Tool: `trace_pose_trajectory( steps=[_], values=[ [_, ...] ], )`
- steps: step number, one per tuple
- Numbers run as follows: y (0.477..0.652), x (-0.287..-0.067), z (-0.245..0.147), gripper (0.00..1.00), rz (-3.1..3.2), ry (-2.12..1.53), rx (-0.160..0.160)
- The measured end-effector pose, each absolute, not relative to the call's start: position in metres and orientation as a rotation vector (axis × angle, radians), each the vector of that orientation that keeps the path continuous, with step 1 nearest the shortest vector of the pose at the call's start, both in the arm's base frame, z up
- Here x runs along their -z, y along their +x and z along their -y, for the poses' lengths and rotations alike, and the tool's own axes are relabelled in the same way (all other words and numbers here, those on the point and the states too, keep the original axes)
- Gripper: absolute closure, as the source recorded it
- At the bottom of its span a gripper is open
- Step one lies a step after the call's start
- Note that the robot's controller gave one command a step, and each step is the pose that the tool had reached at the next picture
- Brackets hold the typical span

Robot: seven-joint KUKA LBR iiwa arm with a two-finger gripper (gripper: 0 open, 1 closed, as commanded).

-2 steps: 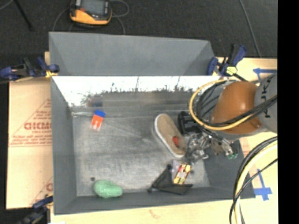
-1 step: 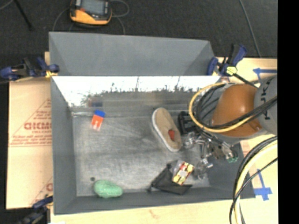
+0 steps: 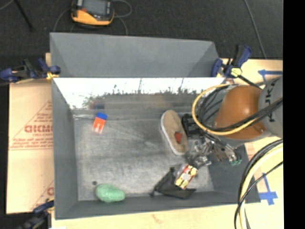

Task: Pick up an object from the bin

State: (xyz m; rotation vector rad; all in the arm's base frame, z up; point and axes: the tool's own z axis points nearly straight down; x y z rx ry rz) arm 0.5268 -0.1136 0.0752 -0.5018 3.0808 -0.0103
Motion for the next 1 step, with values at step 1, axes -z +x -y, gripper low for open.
trace_pose_trajectory(
  steps=[1],
  values=[
    [0.5267, -0.0751, 0.1136, 1.00, -3.081, -0.503, 0.011]
  ],
)
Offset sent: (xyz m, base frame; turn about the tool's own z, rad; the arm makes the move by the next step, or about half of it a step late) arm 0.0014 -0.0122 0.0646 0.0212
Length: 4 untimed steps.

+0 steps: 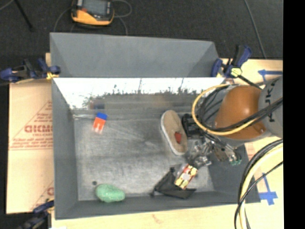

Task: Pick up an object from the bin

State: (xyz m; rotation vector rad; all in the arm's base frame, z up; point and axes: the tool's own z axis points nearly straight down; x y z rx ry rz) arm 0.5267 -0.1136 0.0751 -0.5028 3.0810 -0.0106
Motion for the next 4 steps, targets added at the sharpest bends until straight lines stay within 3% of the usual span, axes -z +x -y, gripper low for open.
trace_pose_trajectory(
  steps=[2, 3, 4],
  values=[
    [0.528, -0.152, 0.122, 1.00, -3.098, -0.482, 0.005],
    [0.529, -0.155, 0.121, 1.00, -3.097, -0.484, 0.005],
    [0.520, -0.174, 0.101, 1.00, -3.120, -0.355, -0.001]
  ],
)
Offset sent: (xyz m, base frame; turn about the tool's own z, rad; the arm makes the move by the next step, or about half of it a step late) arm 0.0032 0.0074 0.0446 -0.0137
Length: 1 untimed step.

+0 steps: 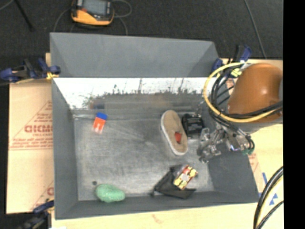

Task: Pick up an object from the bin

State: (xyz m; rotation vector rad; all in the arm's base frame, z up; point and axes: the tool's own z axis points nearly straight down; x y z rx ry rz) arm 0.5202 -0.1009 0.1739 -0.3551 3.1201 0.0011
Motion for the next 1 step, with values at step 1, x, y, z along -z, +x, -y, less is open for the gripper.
trace_pose_trajectory(
  steps=[1],
  values=[
    [0.5333, -0.2382, 0.1056, 1.00, -3.108, -0.451, 0.000]
  ],
)
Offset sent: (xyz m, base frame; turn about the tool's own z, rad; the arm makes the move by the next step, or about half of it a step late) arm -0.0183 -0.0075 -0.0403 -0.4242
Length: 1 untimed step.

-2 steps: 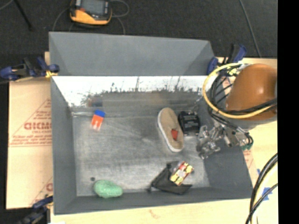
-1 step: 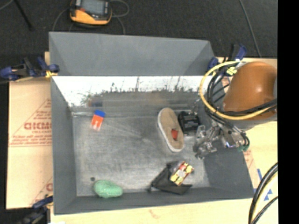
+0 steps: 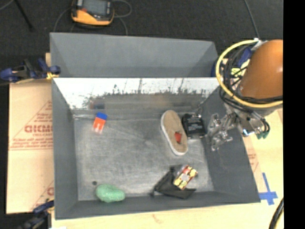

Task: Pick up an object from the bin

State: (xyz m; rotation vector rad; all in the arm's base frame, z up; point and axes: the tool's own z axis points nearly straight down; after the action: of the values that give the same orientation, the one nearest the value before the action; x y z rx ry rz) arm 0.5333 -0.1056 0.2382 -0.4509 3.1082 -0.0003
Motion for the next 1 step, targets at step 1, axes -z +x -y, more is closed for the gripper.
trace_pose_trajectory(
  steps=[1],
  values=[
    [0.5009, -0.1296, 0.1082, 0.00, -2.980, -1.005, -0.005]
  ],
)
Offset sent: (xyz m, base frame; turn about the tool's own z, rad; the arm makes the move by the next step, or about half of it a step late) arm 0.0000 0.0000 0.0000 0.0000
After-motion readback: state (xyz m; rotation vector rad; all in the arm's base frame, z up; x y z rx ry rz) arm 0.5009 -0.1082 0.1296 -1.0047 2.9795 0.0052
